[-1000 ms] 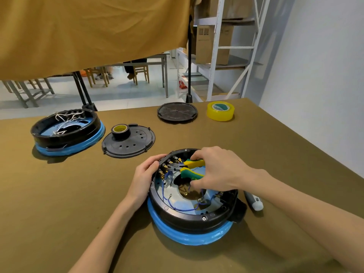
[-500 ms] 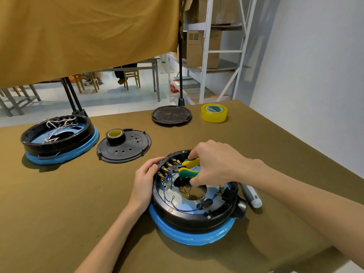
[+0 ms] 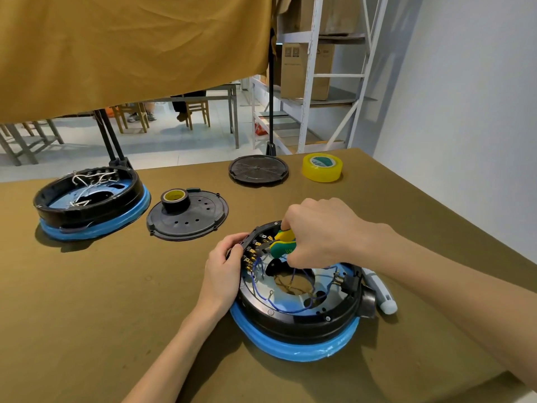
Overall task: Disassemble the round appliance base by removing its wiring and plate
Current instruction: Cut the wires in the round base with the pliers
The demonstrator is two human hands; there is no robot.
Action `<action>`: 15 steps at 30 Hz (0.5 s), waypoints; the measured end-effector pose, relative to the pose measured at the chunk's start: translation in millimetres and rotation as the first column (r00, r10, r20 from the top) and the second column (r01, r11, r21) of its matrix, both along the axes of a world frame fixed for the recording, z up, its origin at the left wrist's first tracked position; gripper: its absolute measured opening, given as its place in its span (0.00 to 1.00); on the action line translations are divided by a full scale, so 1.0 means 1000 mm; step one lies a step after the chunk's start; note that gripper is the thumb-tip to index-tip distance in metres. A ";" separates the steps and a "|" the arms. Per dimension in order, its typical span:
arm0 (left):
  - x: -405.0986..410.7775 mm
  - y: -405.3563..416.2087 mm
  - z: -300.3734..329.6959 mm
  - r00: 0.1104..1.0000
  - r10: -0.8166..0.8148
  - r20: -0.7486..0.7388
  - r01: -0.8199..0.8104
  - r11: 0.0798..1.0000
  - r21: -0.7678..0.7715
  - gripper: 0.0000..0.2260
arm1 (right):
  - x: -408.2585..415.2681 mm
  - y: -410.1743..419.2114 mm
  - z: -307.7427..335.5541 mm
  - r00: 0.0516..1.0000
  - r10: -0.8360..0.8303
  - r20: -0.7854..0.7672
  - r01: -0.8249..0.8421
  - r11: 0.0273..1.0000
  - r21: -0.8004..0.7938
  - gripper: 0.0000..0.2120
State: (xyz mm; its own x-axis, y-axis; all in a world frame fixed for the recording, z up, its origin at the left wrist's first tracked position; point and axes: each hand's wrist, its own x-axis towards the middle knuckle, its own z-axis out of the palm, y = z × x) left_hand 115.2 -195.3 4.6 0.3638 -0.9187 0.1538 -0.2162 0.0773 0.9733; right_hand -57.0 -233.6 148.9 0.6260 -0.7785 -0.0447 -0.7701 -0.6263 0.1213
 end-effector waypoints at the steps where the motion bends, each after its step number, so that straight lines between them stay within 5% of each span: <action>1: 0.000 0.000 0.000 1.000 0.002 0.006 -0.002 1.000 0.004 0.14 | 0.001 0.002 -0.001 1.000 0.019 -0.010 -0.019 0.999 -0.037 0.22; 9: -0.002 0.003 0.000 1.000 0.005 0.007 -0.005 1.000 0.021 0.14 | 0.000 0.007 -0.016 1.000 0.030 -0.001 -0.029 0.990 -0.138 0.17; 15: -0.004 0.002 0.000 1.000 0.023 -0.011 -0.022 0.999 0.029 0.13 | -0.013 -0.006 -0.005 0.993 -0.038 0.115 0.049 0.994 -0.095 0.28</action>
